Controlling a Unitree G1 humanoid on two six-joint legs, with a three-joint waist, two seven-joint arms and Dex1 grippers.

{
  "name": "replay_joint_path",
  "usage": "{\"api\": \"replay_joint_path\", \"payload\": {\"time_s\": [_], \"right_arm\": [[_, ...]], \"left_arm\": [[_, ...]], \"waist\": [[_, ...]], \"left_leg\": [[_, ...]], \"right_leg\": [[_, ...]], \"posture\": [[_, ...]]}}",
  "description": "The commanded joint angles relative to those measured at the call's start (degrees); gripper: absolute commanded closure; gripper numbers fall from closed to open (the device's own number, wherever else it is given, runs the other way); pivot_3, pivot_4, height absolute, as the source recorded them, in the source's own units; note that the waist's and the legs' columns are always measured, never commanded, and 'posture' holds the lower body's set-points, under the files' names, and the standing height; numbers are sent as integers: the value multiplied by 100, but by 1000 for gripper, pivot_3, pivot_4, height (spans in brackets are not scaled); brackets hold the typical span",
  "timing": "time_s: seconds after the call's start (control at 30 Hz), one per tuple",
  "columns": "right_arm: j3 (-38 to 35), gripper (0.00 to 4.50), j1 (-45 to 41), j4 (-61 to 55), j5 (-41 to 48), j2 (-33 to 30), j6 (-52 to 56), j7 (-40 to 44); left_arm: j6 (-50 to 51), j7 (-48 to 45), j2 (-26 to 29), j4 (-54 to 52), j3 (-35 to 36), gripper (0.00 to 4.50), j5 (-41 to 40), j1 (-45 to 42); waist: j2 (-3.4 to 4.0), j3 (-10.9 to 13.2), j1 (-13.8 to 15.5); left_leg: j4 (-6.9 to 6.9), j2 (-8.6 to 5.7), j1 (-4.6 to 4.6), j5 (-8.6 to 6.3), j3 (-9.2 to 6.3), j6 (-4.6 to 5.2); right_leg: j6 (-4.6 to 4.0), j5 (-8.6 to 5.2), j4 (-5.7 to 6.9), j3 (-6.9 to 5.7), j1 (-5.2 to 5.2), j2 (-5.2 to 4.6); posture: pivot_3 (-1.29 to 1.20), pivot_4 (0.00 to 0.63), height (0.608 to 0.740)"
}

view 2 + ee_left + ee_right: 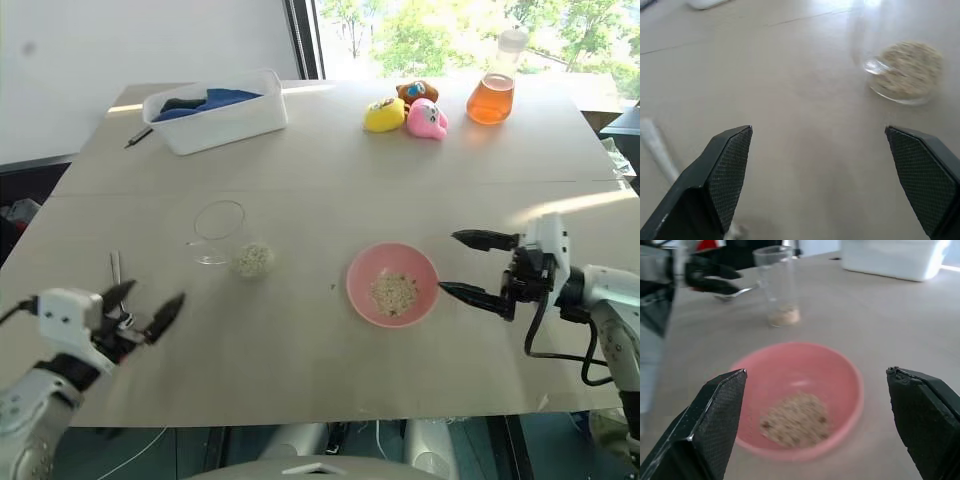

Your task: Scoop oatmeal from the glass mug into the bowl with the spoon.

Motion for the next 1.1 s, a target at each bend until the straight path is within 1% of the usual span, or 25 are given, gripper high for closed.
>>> {"api": "replay_joint_path", "payload": {"time_s": [0.03, 0.1, 0.23, 0.33, 0.57, 0.8, 0.93, 1.1], "right_arm": [[133, 0, -288, -544, 333, -47, 357, 65], [243, 0, -466, -697, 363, 5, 477, 19], [365, 0, -665, -719, 355, 116, 606, -52], [395, 0, -713, -615, 230, 133, 553, 1], [319, 0, -712, -558, 191, 147, 532, -29], [327, 0, -708, -635, 224, 168, 570, -63], [348, 0, -722, -665, 233, 196, 585, -102], [372, 0, -776, -657, 229, 245, 604, -156]], "left_arm": [[755, 509, 138, 111, 263, 24, -107, -328], [1195, 737, 141, 207, 222, 24, -131, -573], [1767, 1180, 42, 463, 24, 24, 24, -1060], [2094, 1404, -18, 455, 12, 24, 94, -1202], [2397, 1776, -347, -30, 398, 24, 25, -945], [1954, 2118, -707, -243, 663, 24, 299, -915], [2257, 2105, -649, -31, 612, 24, 318, -868], [2641, 1826, -449, 290, 351, 24, 309, -765]], "waist": [[0, 0, -4], [-3, 2, -14], [-16, 6, -9], [-17, 6, -6], [-18, 6, -69], [-19, 6, -94], [-20, 5, -113], [-18, 3, -135]], "left_leg": [[0, 0, 0, 0, 1, 0], [1, -1, -2, 0, 4, 0], [3, -1, -2, 0, 1, 0], [7, -3, -2, 0, 2, 0], [8, -3, -1, 1, 4, -2], [14, -3, -1, 4, 3, -7], [14, -3, 0, 5, 3, -8], [15, -3, 1, 5, 5, -8]], "right_leg": [[0, 0, 0, 1, 0, -1], [0, 0, -2, 3, -1, -1], [0, 1, -1, 0, -1, 0], [-1, 2, 2, 0, -1, -1], [-2, 2, 5, 4, -2, -1], [-6, 6, 11, 2, -1, -1], [-7, 7, 13, 2, -1, 0], [-8, 7, 15, 4, -2, 1]], "posture": [[0, 150, 740], [0, 150, 740], [0, 150, 740], [0, 150, 740], [0, 150, 740], [0, 150, 740], [0, 150, 740], [0, 150, 740]]}}
